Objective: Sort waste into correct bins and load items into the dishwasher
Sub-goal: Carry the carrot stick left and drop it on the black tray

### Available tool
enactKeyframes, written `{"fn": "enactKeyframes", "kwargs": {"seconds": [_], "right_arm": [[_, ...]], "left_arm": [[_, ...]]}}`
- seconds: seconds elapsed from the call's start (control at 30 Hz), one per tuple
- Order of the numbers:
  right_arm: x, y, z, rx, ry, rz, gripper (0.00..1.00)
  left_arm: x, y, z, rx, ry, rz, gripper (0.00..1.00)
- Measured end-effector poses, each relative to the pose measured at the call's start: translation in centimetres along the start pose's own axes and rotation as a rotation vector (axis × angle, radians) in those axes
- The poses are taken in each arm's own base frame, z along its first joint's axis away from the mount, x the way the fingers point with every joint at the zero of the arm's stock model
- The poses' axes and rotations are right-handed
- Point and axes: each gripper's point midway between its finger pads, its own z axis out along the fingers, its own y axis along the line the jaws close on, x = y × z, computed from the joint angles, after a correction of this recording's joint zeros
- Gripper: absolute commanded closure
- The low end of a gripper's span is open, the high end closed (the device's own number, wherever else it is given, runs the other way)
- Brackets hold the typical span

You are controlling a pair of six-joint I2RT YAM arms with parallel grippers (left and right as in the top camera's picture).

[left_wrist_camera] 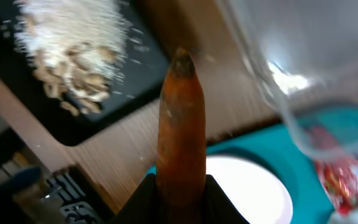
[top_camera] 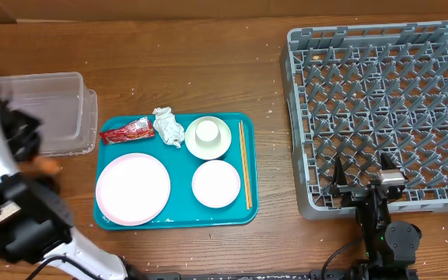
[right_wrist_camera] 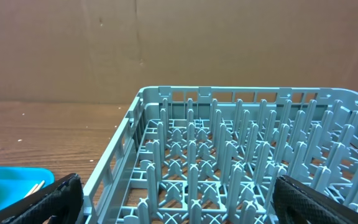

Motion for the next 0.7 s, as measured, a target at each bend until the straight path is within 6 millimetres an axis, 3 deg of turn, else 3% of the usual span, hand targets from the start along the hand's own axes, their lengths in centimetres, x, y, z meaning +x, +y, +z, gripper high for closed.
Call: {"fn": "enactKeyframes", "kwargs": {"seconds": [0.03,0.17,0.33,0.4,0.57,0.7], "right_arm": [[0.0,0.0,0.0,0.0,0.0,-0.001,0.0],[0.0,0.0,0.0,0.0,0.0,0.0,0.0],[0.0,0.0,0.0,0.0,0.0,0.0,0.0],[0.0,0.0,0.0,0.0,0.001,-0.001,0.0],[0.0,0.0,0.0,0.0,0.0,-0.001,0.0],[0.0,0.0,0.0,0.0,0.0,-0.001,0.0]], "left_arm": [[-1.4,2.4,0.4,-0.003,0.009,-0.079,0.88],[-3.7,7.4,1.8,-0.003,0.022,-0.241,0.88],[-5.2,11.4,5.2,0.0,0.032,-0.381,0.88],[-5.3,12.7,7.8,-0.004,0.046,-0.429,0.87],[-4.7,13.4,11.9,-0.006,0.055,-0.466,0.8],[-4.4,13.4,12.5,-0.009,0.063,-0.46,0.74]]}}
